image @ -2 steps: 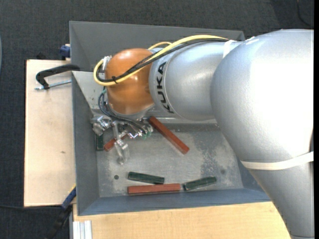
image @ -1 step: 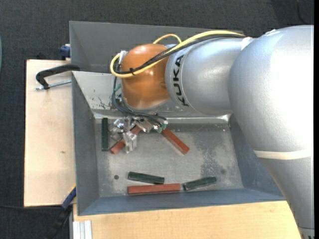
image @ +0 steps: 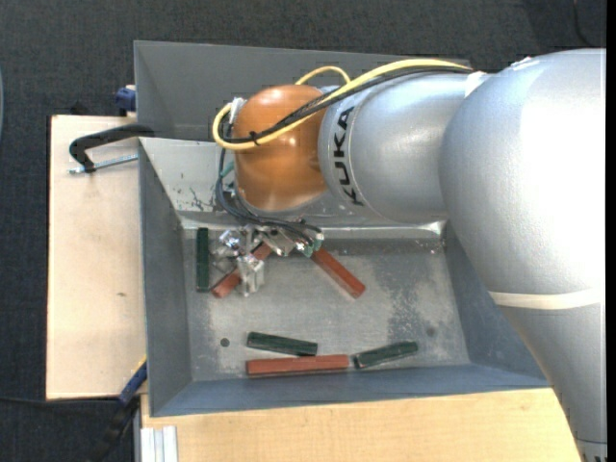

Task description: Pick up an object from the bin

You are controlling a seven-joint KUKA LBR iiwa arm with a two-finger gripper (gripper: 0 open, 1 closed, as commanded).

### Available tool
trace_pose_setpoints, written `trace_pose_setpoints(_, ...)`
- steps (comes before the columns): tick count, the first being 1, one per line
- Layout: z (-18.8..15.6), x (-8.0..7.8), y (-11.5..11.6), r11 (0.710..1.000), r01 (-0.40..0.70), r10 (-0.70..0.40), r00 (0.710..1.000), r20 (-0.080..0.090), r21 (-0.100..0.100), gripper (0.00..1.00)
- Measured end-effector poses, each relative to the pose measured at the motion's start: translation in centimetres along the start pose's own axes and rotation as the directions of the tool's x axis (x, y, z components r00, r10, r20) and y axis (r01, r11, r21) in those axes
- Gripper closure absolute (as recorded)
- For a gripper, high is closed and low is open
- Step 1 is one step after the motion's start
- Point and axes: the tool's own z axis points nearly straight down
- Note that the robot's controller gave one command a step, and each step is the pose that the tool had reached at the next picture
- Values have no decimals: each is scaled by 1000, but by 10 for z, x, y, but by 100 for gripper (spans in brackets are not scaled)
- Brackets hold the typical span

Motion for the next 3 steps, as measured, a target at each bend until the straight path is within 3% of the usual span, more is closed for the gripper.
trace_pose_setpoints(2, -61, -3, 0, 1000, -2, 2, 1000, 4, 3, 100)
trace_pose_setpoints(3, -59, -3, 1, 1000, -4, 4, 1000, 2, 0, 100)
